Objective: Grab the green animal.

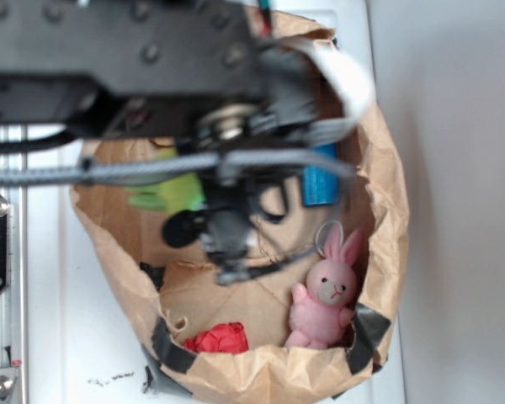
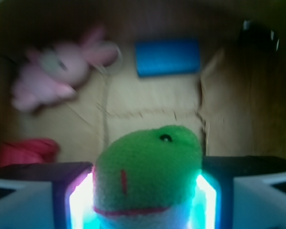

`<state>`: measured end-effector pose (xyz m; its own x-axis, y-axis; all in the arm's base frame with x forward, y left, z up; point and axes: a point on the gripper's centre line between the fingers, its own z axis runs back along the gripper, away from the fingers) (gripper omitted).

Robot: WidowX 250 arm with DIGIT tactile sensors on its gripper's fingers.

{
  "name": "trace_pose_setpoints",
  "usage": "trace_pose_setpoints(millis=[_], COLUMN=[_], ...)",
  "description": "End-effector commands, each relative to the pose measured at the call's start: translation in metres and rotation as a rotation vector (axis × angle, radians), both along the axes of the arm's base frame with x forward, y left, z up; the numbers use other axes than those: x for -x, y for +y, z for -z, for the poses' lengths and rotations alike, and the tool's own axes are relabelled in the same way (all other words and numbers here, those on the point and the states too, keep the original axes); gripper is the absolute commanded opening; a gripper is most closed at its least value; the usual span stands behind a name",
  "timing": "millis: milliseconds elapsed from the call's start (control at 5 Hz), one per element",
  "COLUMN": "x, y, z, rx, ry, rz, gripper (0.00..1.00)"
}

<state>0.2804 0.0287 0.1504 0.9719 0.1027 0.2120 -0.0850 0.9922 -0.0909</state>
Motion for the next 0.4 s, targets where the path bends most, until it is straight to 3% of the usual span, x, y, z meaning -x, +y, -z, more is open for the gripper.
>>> trace_pose_setpoints(millis=[0, 200], x=[-0.0209, -0.0225], y=[0.009, 0.005], z=[-0.0395, -0.0439], rx=[-0.033, -0.052], ry=[-0.02, -0.085], rz=[-0.028, -0.009], gripper=[0.0, 0.0])
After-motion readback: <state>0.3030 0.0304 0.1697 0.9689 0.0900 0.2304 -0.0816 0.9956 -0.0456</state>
